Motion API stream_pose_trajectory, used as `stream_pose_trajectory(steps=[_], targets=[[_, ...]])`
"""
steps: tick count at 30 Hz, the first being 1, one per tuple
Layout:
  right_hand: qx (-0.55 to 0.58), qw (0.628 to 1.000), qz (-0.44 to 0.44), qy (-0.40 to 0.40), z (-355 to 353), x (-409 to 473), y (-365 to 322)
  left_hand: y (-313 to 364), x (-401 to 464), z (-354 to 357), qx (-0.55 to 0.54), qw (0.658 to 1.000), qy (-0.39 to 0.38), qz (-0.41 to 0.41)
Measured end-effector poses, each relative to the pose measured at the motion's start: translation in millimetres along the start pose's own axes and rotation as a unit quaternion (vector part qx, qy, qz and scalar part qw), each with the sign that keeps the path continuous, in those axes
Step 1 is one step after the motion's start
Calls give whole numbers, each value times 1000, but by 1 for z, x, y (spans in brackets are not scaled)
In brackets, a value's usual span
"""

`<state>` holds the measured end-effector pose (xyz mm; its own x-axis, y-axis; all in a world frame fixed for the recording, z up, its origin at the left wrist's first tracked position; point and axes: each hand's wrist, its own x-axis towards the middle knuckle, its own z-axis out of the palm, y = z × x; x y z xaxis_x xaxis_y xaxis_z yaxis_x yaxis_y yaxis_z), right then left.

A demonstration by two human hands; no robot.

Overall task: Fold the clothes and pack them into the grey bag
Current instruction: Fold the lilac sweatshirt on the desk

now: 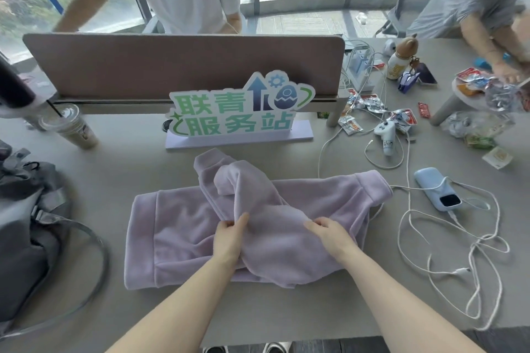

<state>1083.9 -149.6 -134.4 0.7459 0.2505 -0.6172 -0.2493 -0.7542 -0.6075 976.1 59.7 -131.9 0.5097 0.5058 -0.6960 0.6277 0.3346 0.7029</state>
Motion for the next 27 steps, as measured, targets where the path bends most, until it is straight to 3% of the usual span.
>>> stream_pose_trajectory(steps=[5,11,16,20,22,27], targets=[[-45,998,-50,-4,0,0,-16,53,28,3,42,998,-14,35],[-14,994,-104,14,5,-4,-20,91,50,4,-78,990,-38,-111],[35,987,-106,112,3,6,-22,105,68,-14,-185,981,-49,45],[-61,996,-33,50,7,18,-29,76,88,-34,-38,999,-18,-9],[-116,993,2,35,14,20,-23,63,95,-34,-24,998,-29,-59],[-220,973,43,54,23,19,-7,42,78,-13,-9,999,11,-51]])
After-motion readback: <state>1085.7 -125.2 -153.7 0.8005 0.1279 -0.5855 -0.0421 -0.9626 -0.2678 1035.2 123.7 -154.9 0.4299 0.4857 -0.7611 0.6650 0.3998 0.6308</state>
